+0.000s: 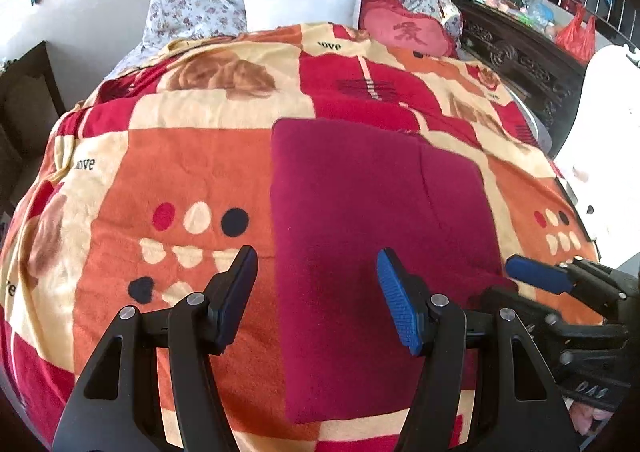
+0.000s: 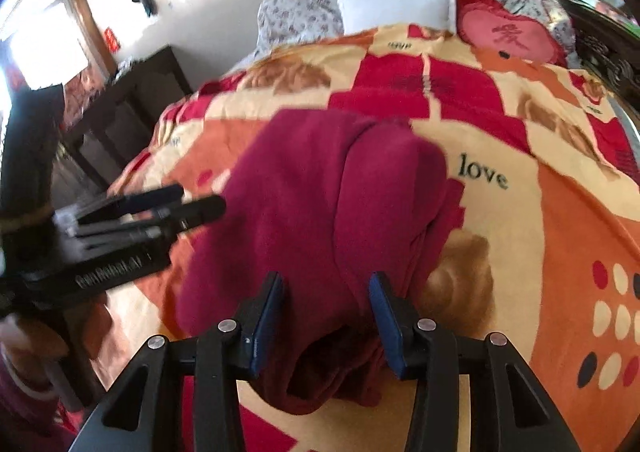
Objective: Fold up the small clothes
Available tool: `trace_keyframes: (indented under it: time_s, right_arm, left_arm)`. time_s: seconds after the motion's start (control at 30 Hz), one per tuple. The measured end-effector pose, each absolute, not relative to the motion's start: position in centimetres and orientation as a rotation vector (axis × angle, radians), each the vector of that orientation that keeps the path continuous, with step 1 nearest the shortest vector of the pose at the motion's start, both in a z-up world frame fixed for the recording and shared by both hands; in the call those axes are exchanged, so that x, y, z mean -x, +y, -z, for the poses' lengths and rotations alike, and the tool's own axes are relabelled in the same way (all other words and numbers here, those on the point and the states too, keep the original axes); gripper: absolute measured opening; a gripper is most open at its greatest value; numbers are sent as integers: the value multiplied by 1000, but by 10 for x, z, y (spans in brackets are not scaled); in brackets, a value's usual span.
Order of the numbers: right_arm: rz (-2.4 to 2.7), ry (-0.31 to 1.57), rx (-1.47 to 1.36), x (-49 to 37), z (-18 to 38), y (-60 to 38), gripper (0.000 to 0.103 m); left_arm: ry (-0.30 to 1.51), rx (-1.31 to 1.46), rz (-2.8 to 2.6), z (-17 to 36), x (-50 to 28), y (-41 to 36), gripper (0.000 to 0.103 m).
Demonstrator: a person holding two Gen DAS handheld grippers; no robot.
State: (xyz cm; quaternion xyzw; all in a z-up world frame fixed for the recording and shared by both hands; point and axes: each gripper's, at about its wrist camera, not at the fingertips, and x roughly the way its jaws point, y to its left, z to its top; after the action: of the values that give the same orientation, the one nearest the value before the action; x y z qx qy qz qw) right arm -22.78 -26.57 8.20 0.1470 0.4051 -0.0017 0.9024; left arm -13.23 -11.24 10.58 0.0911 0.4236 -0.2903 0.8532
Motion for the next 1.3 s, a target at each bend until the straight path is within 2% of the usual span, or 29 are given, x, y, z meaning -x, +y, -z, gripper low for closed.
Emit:
trace_keyframes:
  time_s: [0.27, 0.57, 0.93, 1.3]
  right_arm:
    - [156, 767, -279, 229, -103, -259, 49]
    - [182, 787, -271, 222, -100, -250, 51]
    - [200, 801, -276, 221, -99, -253, 61]
    - [194, 816, -303, 219, -94, -256, 64]
  left_arm:
    - [863, -195, 585, -116, 141, -106, 62]
    - [855, -175, 566, -120, 144, -95, 62]
    - [875, -162, 570, -118, 141, -97, 62]
    - [889, -166, 562, -114, 141, -101, 64]
